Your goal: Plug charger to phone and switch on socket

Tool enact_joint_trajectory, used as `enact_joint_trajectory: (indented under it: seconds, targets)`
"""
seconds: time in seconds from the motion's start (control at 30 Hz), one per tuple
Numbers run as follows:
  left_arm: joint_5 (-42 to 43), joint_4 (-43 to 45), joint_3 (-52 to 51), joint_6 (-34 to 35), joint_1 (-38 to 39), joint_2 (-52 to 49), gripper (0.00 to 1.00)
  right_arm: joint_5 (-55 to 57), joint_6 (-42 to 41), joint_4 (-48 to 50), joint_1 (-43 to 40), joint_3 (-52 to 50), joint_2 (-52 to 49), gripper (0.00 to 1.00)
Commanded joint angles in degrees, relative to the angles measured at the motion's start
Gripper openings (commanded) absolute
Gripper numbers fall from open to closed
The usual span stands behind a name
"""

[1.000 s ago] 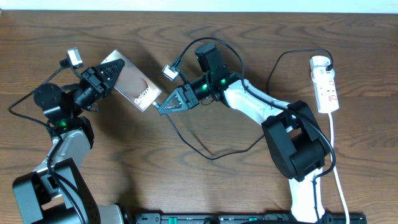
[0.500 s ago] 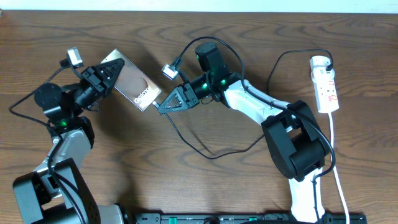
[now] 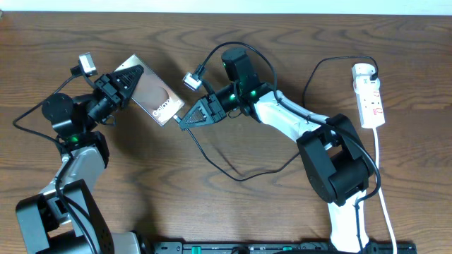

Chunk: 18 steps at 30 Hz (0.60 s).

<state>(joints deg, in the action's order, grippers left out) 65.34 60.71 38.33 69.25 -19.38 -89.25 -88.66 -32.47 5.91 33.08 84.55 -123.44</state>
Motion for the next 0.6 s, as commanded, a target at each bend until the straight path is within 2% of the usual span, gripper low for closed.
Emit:
enact_joint_trajectory:
  seconds: [0.0,0.57]
  targets:
    - [7.5,0.3,0.3,0.5,2.4,0.7,0.07,3.5,-0.3,1.2,0.3,0.9,0.2,0.01]
    - [7.5,0.3,0.3,0.5,2.4,0.7,0.07,3.0,-2.0,1.2,0.1,0.9,0.2,0.01]
